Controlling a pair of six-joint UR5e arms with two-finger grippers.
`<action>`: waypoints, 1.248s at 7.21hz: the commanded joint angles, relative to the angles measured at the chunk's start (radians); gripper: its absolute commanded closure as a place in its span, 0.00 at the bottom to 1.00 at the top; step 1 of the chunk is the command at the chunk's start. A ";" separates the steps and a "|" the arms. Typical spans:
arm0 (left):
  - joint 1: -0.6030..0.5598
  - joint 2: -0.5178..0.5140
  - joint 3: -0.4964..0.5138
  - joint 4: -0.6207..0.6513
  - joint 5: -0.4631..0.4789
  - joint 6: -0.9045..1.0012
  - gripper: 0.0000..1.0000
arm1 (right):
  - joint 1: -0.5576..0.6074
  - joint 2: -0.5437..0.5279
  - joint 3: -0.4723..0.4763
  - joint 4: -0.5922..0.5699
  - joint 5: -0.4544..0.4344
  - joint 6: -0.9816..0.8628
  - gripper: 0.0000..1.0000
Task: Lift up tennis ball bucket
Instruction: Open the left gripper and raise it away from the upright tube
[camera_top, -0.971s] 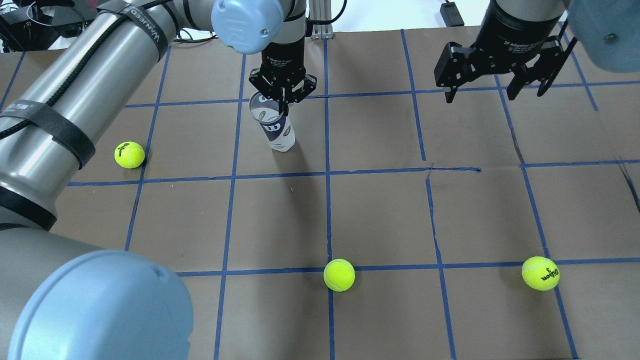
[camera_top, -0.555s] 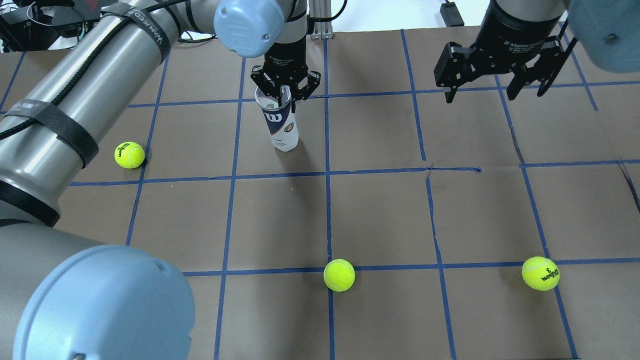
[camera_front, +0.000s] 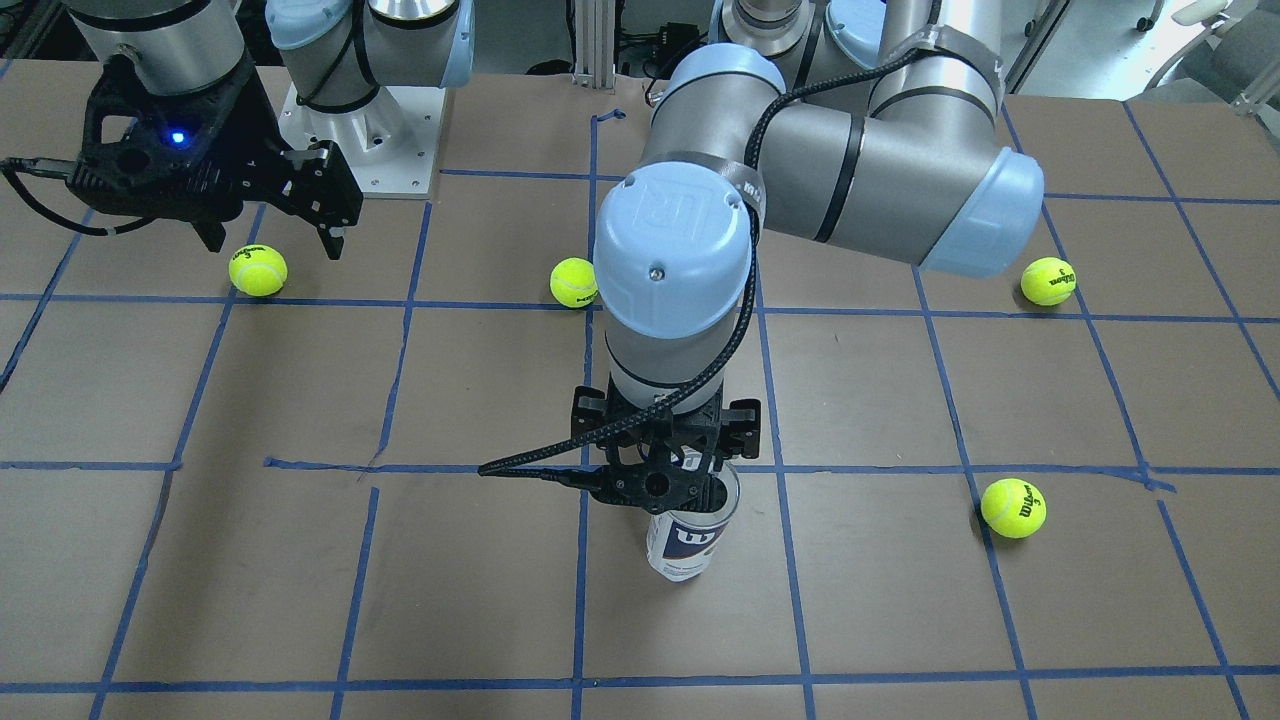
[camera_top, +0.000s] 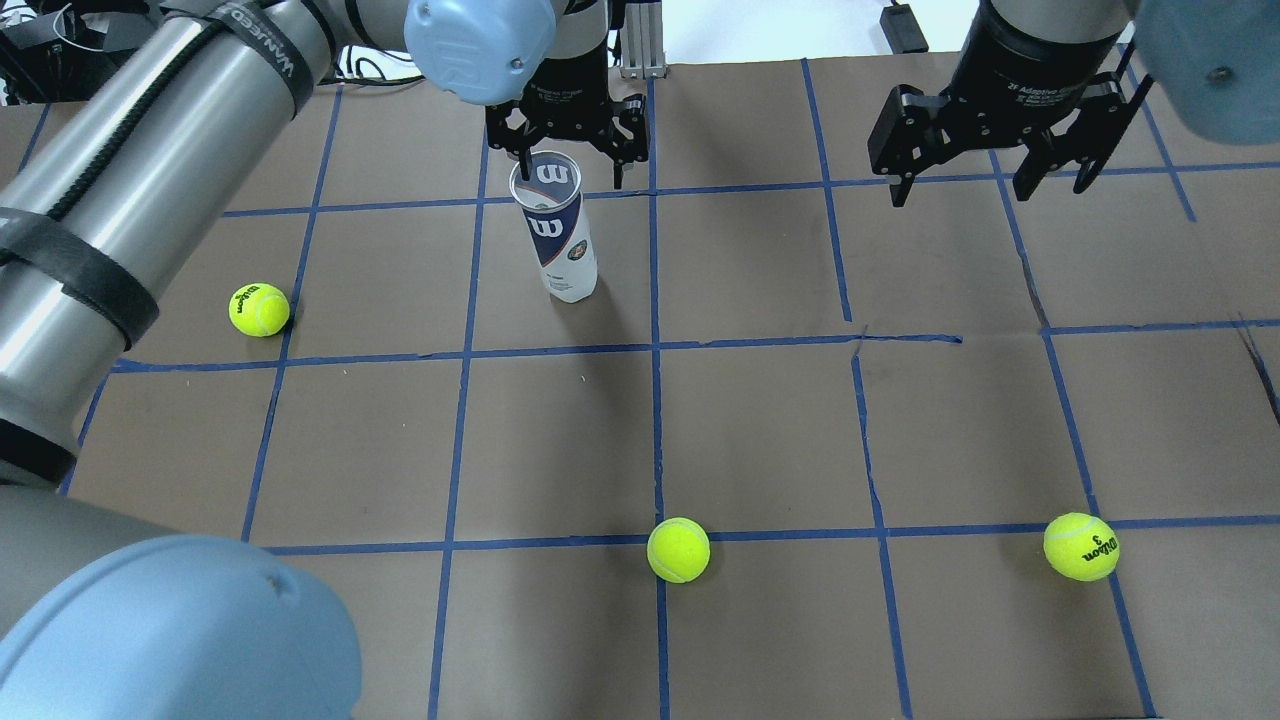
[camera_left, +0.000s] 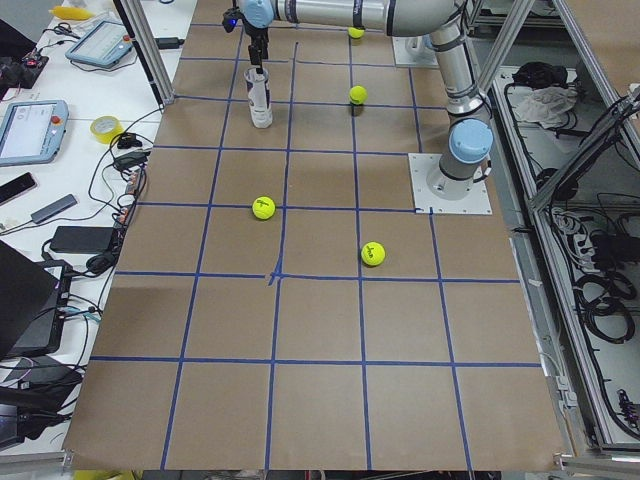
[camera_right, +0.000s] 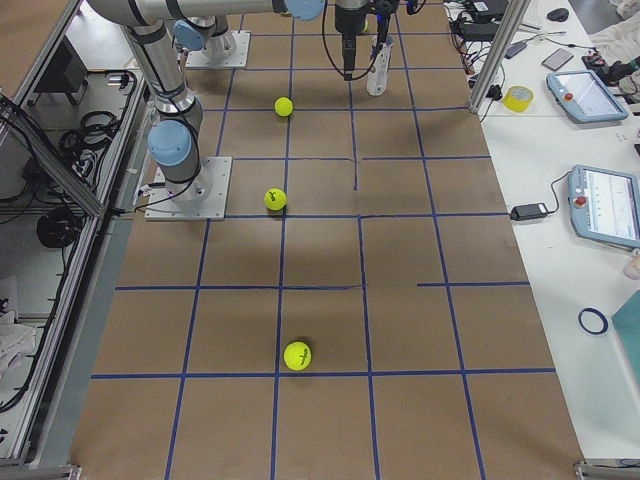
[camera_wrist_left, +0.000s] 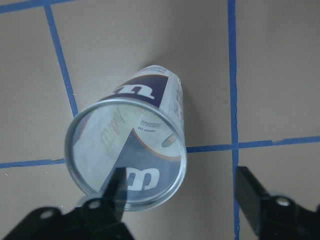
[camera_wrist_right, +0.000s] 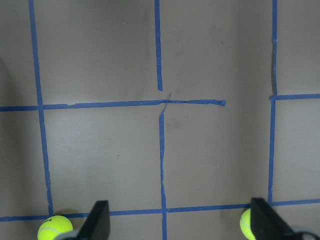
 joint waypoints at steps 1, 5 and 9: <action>0.001 0.116 -0.009 -0.022 -0.016 0.016 0.00 | 0.000 0.000 0.000 0.000 0.000 0.001 0.00; 0.013 0.403 -0.291 0.015 -0.028 0.055 0.00 | 0.000 -0.003 0.000 0.000 0.000 0.003 0.00; 0.152 0.495 -0.367 0.023 -0.123 0.121 0.00 | 0.012 0.012 0.000 -0.095 0.015 0.012 0.00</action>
